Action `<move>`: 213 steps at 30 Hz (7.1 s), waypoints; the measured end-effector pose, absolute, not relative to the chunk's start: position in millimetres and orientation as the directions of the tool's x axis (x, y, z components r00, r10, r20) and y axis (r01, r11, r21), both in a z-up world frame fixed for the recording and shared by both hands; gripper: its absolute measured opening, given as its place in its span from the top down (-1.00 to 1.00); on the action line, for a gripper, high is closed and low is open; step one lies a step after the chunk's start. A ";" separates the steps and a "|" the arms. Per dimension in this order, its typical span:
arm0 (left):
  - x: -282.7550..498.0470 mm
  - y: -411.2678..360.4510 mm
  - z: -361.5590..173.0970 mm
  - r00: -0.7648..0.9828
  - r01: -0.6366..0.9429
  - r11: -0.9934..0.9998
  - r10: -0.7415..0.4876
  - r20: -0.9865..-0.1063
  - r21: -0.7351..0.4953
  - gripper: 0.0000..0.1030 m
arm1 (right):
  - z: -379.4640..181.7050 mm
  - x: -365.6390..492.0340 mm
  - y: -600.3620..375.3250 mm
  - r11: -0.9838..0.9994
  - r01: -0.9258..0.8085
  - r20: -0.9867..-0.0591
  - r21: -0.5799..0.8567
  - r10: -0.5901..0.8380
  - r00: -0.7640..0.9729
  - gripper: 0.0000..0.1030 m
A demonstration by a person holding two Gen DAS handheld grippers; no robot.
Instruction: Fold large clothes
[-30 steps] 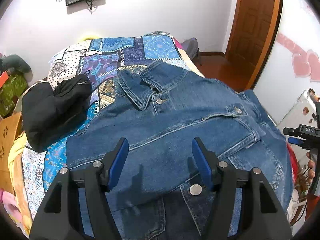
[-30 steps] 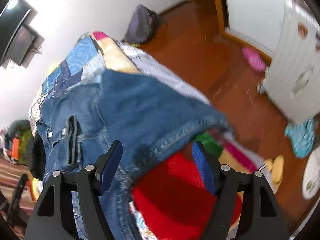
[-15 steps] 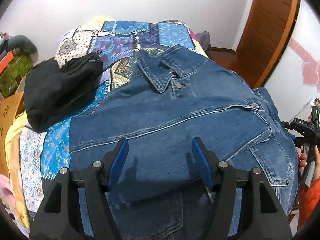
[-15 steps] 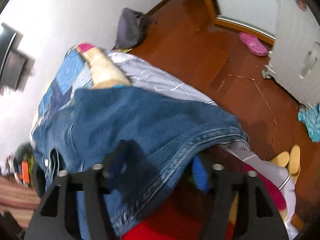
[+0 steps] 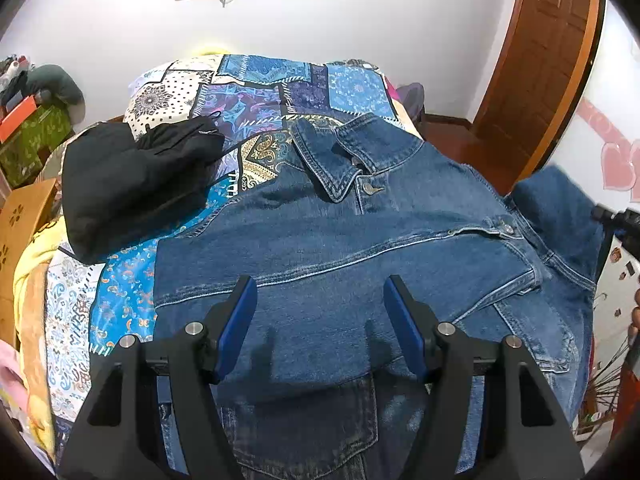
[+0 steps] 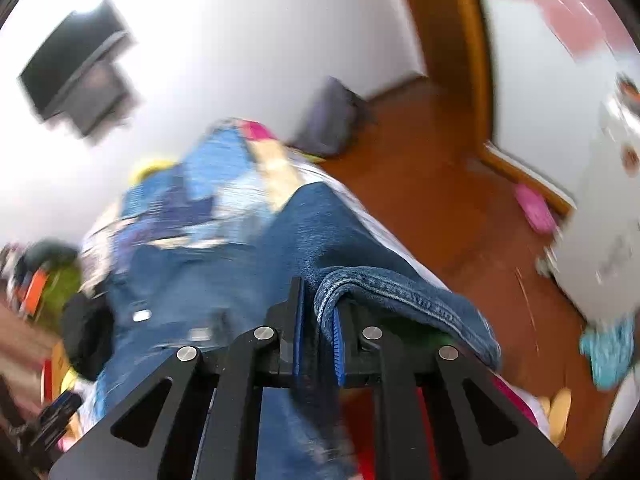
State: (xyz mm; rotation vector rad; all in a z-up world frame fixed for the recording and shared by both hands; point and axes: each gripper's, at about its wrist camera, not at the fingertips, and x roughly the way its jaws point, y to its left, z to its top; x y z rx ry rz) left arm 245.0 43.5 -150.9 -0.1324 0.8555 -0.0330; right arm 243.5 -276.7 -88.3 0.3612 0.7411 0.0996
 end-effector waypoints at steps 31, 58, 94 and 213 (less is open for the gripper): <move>223.7 39.9 -145.4 0.666 0.029 0.992 -0.109 -0.738 -0.121 -0.26 | -92.4 207.9 -176.5 0.973 -0.172 -0.709 0.152 0.228 0.667 -0.04; 247.9 18.5 -166.1 0.615 0.048 0.996 -0.084 -0.784 -0.068 -0.26 | -205.2 269.2 -323.8 0.697 0.363 -0.746 0.619 0.376 0.549 -0.25; 191.3 92.5 -123.2 0.739 0.012 0.985 -0.124 -0.663 -0.170 -0.39 | -98.9 254.2 -46.4 0.825 -0.388 -0.715 0.411 0.556 0.424 0.80; 252.8 214.3 -185.2 0.558 -0.236 0.944 -0.064 -0.828 -0.232 -0.39 | -101.1 275.5 -212.4 0.965 -0.135 -0.785 0.224 0.261 0.562 -0.18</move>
